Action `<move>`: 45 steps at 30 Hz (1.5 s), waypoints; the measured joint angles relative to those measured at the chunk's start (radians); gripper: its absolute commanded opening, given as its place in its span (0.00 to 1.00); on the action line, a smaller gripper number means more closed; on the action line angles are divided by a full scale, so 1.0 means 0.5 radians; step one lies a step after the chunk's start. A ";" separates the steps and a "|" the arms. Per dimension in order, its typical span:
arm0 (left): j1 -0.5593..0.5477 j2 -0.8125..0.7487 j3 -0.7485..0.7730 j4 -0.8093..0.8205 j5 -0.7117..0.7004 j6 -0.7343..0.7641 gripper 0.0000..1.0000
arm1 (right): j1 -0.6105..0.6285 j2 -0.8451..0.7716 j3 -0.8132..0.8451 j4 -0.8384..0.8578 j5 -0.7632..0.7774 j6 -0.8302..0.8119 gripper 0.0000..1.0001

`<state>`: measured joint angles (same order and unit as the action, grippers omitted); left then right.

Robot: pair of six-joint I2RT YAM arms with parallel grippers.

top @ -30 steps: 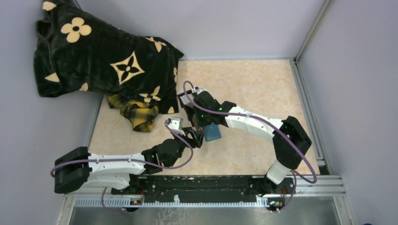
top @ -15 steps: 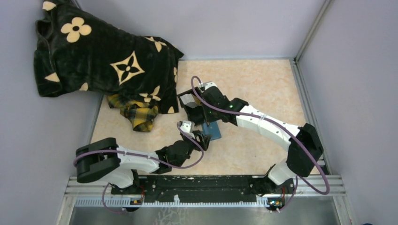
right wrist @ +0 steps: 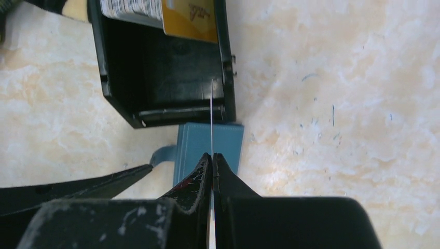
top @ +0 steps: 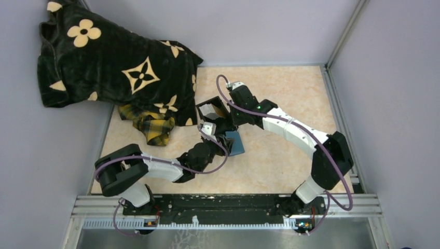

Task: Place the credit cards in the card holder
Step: Move the storage box to the center of the board.

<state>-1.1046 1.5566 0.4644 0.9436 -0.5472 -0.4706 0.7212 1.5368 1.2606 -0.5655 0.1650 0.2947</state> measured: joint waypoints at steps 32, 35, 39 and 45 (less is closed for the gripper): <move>0.159 0.563 0.331 0.134 0.412 -0.068 0.63 | -0.233 0.909 0.598 0.089 0.087 -0.309 0.00; 0.159 0.561 0.311 0.170 0.409 -0.092 0.64 | -0.272 0.909 0.597 0.093 0.126 -0.309 0.00; 0.159 0.538 0.205 0.233 0.396 -0.117 0.65 | -0.330 0.909 0.591 0.095 0.179 -0.307 0.00; 0.159 0.519 0.155 0.283 0.395 -0.121 0.66 | -0.435 0.908 0.527 0.117 0.260 -0.302 0.00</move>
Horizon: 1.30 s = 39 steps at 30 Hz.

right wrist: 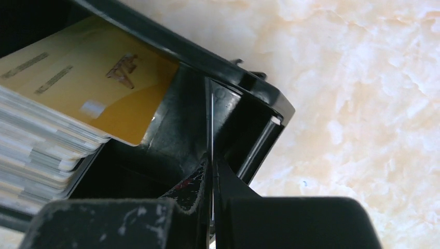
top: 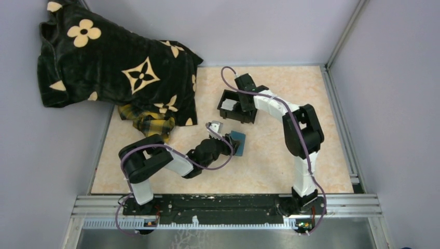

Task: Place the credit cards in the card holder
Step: Move the storage box to the center of the board, then open the card holder at the center of the board.

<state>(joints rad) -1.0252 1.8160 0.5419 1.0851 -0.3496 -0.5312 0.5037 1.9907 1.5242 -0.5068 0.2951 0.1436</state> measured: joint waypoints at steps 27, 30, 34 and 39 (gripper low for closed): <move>0.036 -0.088 -0.143 0.082 -0.052 -0.065 0.68 | 0.037 -0.498 -0.038 -0.039 0.127 0.030 0.00; 0.040 -0.088 -0.153 0.056 -0.058 -0.069 0.68 | 0.112 -0.556 -0.054 -0.044 0.143 0.036 0.00; 0.040 -0.088 -0.165 0.033 -0.075 -0.069 0.68 | 0.184 -0.693 -0.146 -0.066 0.146 0.066 0.00; 0.044 -0.088 -0.178 -0.031 -0.101 -0.069 0.68 | 0.222 -0.811 -0.236 -0.080 0.143 0.112 0.00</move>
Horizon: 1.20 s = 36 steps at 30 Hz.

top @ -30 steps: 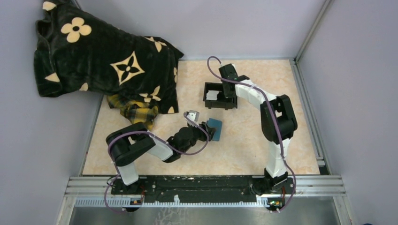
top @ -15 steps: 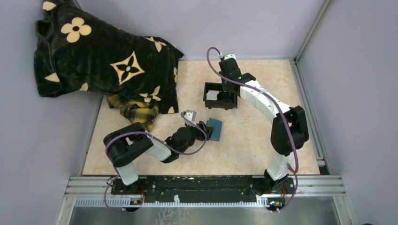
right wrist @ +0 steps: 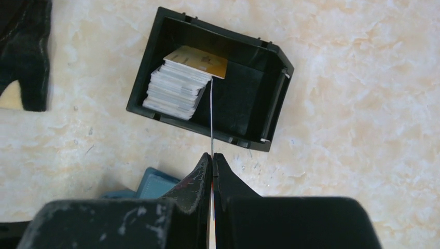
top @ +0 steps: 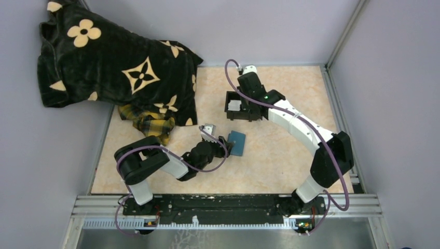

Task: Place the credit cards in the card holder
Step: Open the card holder at the center of the board.

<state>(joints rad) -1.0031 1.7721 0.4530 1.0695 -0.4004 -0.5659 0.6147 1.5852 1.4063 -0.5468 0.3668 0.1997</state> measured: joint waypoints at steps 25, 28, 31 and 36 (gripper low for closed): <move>0.107 0.105 -0.244 0.353 0.023 -0.336 0.65 | 0.487 0.084 -0.220 0.069 -0.086 0.466 0.00; 0.125 0.111 -0.263 0.387 0.037 -0.368 0.65 | 0.511 0.175 -0.220 0.083 -0.074 0.507 0.00; 0.131 0.111 -0.278 0.406 0.037 -0.376 0.65 | 0.535 0.262 -0.220 0.085 -0.057 0.548 0.00; 0.136 0.111 -0.273 0.400 0.041 -0.365 0.65 | 0.571 0.321 -0.222 0.085 -0.022 0.610 0.00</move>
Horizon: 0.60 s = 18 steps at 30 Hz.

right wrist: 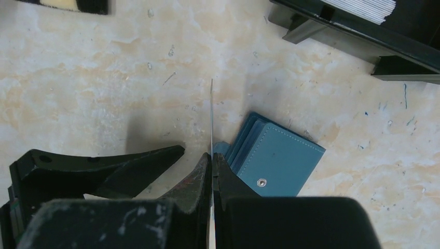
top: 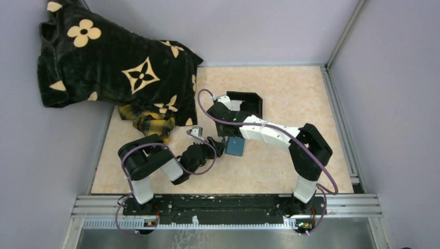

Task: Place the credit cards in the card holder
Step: Open the card holder at the center of the board.

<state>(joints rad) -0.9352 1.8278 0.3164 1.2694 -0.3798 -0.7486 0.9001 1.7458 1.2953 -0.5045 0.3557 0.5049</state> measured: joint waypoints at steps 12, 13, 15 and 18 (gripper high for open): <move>-0.006 0.006 0.160 -0.216 -0.026 0.026 0.63 | 0.026 0.000 -0.066 0.046 0.153 0.098 0.00; -0.010 0.006 0.179 -0.246 -0.037 0.025 0.62 | 0.028 0.000 -0.079 0.063 0.175 0.103 0.00; -0.017 0.005 0.212 -0.302 -0.058 0.026 0.58 | 0.034 0.000 -0.111 0.094 0.216 0.117 0.00; -0.029 0.005 0.250 -0.378 -0.092 0.033 0.52 | 0.051 0.000 -0.154 0.117 0.278 0.137 0.00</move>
<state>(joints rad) -0.9497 1.8305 0.4416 1.0805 -0.4259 -0.7322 0.9257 1.7458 1.2182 -0.4458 0.4950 0.5735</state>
